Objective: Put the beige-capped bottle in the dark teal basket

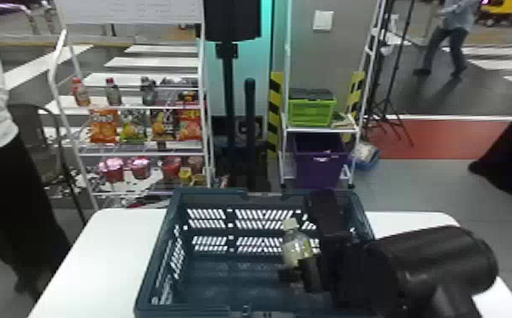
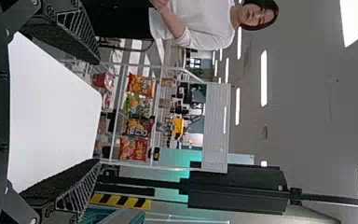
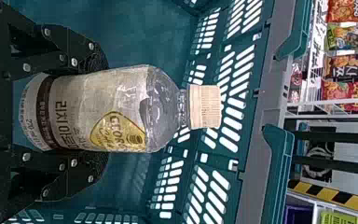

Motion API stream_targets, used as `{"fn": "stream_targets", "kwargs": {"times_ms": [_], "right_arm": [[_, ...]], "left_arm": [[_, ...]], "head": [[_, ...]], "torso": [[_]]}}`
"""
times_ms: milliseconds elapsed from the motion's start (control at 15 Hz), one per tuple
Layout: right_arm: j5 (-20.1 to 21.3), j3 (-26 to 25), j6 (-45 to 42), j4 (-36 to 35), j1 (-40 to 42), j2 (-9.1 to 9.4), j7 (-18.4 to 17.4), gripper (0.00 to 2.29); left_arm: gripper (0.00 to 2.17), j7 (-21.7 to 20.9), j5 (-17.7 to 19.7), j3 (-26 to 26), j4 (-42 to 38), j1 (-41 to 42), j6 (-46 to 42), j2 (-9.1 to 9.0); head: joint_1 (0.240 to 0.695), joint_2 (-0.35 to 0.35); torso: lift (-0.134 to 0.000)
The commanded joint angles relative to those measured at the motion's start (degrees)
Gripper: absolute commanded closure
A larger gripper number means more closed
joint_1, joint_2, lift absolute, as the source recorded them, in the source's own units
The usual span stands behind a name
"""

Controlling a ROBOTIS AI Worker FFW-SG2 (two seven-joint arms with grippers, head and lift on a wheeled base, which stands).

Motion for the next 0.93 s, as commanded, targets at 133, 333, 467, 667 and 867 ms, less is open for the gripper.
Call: {"fn": "stream_targets", "kwargs": {"times_ms": [133,333,467,667,867], "right_arm": [[0.02,0.0,1.41,-0.89,0.33,0.23,-0.35,0.0],[0.02,0.09,-0.17,-2.91,1.03,0.23,-0.62,0.05],[0.2,0.97,-7.03,-6.69,3.5,0.23,-0.09,0.05],[1.78,1.76,-16.7,-16.18,11.49,-0.53,0.0,0.05],[3.71,0.18,-27.59,-26.2,25.03,-5.71,0.0,0.05]], "left_arm": [[0.14,0.01,0.04,0.02,-0.03,-0.02,0.0,0.0],[0.14,-0.08,-0.05,0.02,-0.11,0.07,0.0,-0.08],[0.14,-0.08,-0.05,0.02,-0.29,0.16,0.0,-0.17],[0.14,-0.26,-0.05,0.11,-0.2,0.25,-0.35,-0.26],[0.14,-0.35,-0.05,0.02,-0.2,0.07,-0.35,-0.26]], "head": [[0.499,0.0],[0.499,0.0],[0.499,0.0],[0.499,0.0],[0.499,0.0]], "torso": [[0.0],[0.0],[0.0],[0.0],[0.0]]}}
